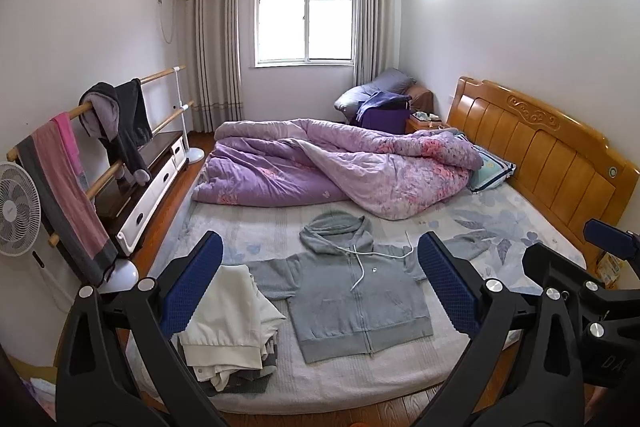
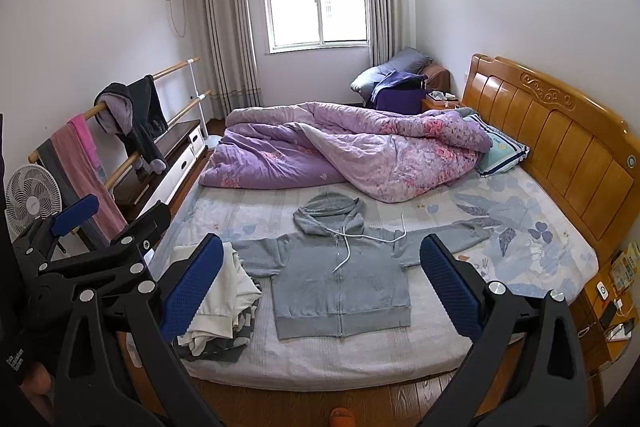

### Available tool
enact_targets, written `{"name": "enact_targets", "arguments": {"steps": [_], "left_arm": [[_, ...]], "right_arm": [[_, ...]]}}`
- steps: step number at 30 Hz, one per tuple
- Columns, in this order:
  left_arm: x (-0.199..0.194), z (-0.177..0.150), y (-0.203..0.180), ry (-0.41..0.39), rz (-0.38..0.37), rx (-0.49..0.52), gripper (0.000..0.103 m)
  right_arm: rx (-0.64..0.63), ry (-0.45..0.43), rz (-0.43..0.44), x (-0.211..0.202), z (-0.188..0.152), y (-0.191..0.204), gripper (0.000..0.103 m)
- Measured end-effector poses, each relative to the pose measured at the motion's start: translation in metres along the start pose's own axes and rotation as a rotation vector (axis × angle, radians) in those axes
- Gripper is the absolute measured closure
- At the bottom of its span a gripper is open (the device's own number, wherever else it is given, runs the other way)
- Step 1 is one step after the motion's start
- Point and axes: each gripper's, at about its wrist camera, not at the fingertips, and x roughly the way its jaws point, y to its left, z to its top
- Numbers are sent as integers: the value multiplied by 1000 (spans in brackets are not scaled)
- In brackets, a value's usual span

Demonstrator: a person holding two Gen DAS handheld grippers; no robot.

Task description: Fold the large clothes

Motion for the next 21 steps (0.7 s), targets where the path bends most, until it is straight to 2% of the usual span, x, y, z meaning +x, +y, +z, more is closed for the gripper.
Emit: {"name": "enact_targets", "arguments": {"steps": [21], "left_arm": [[4,10,6,18,-6,2,5]], "right_arm": [[8,7,-11,-3,3,-4,8]]}}
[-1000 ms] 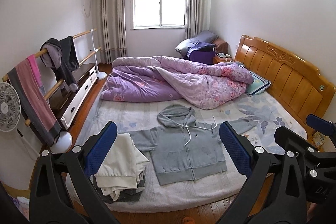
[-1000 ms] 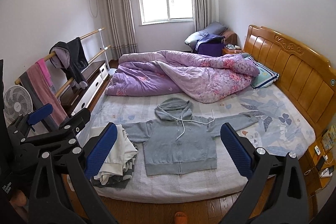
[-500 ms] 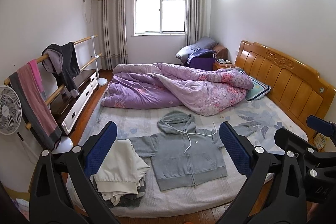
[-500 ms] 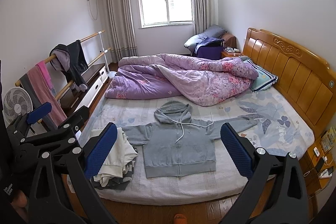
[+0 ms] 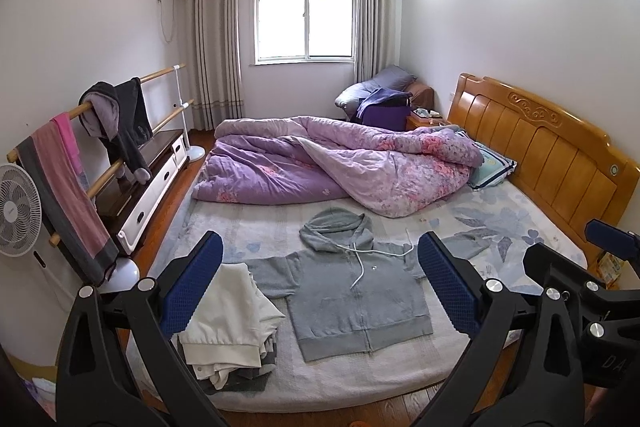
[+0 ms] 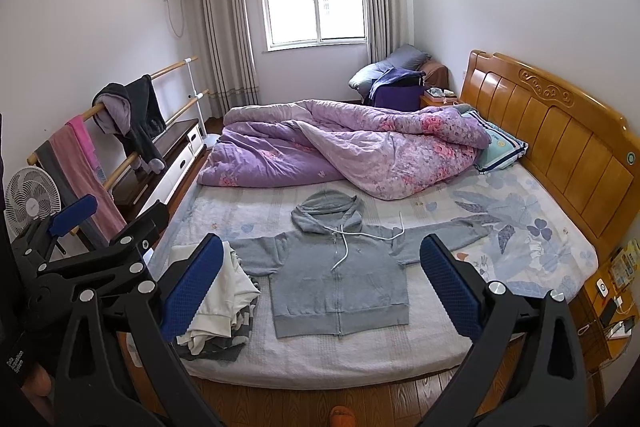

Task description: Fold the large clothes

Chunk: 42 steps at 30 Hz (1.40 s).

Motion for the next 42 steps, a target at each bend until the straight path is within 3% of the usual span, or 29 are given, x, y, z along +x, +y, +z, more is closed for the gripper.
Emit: {"name": "enact_targets", "arguments": {"steps": [42], "left_arm": [[29,4,6,0,-16,18,5]], "right_arm": [[11,19,13,5,6,-7,8]]}}
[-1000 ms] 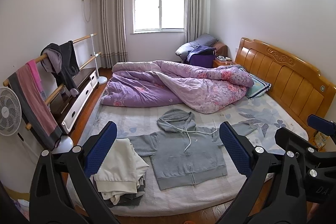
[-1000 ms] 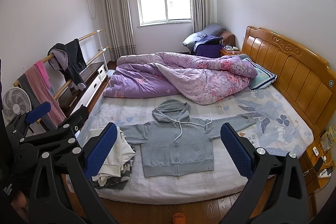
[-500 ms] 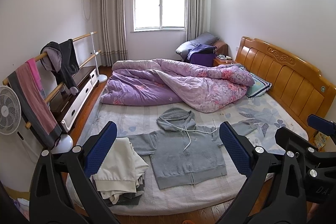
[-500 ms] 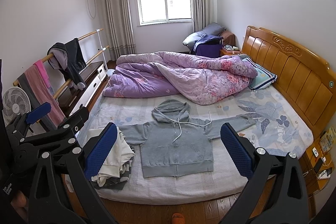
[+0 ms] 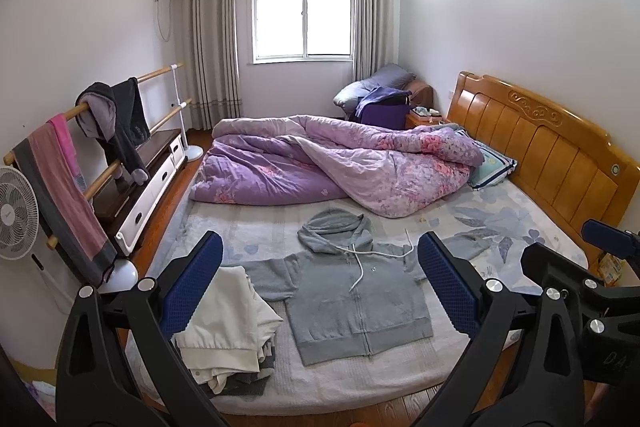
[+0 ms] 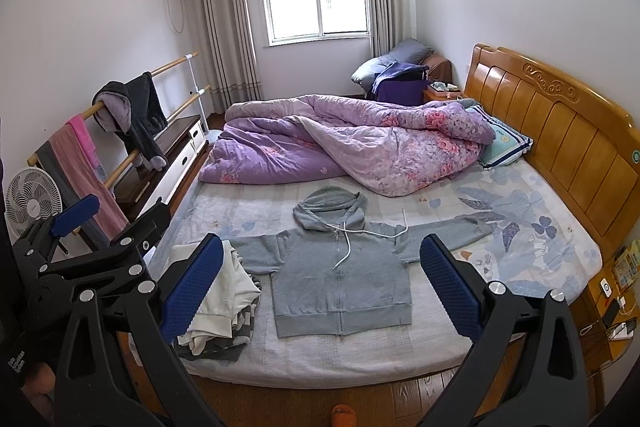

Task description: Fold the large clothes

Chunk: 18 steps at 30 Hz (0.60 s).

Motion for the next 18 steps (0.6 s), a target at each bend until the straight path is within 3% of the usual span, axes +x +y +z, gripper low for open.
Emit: {"name": "enact_targets", "arguments": {"steps": [18], "left_arm": [[14,-2,4,21,-10,-8,5]], "right_arm": [[4,15,4,8,3,2,8]]}}
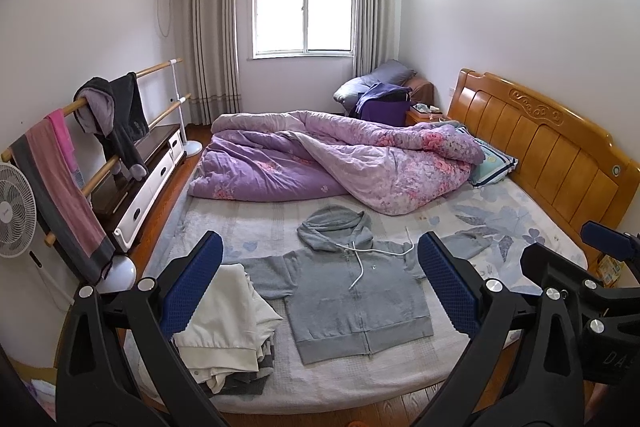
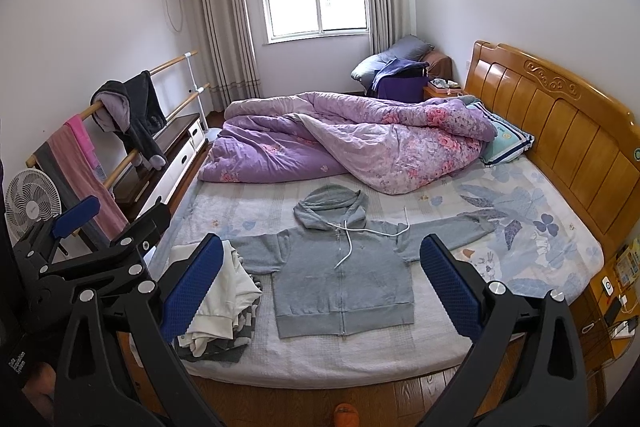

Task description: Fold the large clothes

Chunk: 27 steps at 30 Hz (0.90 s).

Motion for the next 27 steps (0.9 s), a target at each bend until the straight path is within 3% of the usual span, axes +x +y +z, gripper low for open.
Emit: {"name": "enact_targets", "arguments": {"steps": [27], "left_arm": [[6,4,9,13,4,5,5]], "right_arm": [[3,6,4,7,4,1,8]]}}
